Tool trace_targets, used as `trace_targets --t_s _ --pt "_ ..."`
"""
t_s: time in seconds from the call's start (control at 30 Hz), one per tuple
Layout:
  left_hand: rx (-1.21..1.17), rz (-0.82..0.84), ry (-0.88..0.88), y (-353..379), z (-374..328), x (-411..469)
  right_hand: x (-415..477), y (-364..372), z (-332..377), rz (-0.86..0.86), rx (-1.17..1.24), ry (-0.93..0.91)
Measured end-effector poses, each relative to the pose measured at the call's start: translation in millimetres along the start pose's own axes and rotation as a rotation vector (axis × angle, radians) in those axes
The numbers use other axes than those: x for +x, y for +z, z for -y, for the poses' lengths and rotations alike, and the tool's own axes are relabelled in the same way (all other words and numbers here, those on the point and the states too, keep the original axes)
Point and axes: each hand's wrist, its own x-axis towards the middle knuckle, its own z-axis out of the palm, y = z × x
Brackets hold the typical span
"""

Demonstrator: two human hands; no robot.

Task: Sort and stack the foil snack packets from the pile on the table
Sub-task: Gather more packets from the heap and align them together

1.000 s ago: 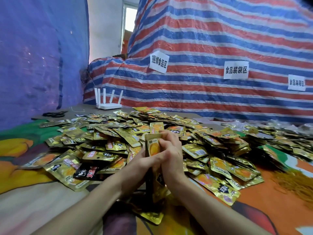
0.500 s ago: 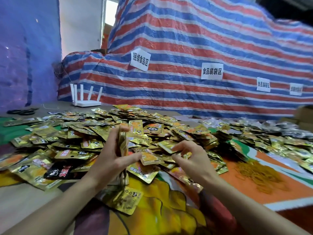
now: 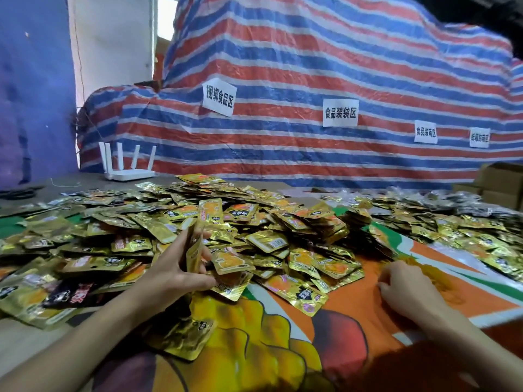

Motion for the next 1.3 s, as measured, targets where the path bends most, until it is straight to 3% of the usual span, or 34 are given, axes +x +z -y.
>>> trace_targets --t_s 0.3,0.37,0.47,0.53,0.73,0.83,1.07,1.3 --pt "-0.083 -0.028 -0.029 -2.9 -4.9 0.3 -5.8 -8.0 7.1 0.105 -0.229 -0.035" --pt "-0.139 -0.043 -0.028 -4.4 -6.1 -0.1 -6.8 -9.9 14.4 0.006 -0.095 -0.056" --pt "-0.264 -0.081 -0.052 -3.4 -8.6 -1.2 -12.5 -16.2 46.4 -0.14 0.378 -0.192" --pt "-0.306 -0.097 -0.06 -2.2 -10.3 -1.2 -20.7 -21.8 82.7 -0.087 0.623 -0.288" --pt "-0.387 -0.157 -0.123 -1.3 -13.3 -2.1 -46.3 -14.0 203.6 0.249 1.014 -0.559" --pt "-0.412 -0.247 -0.176 -3.8 -12.4 -1.1 -49.1 -10.5 249.7 0.332 1.202 -0.634" --pt "-0.436 -0.335 -0.256 -9.8 -14.2 2.1 -41.1 13.3 266.4 0.273 1.493 -0.496" --pt "-0.388 -0.376 -0.308 -14.5 -12.9 4.5 -34.1 18.9 260.0 0.317 1.552 -0.436"
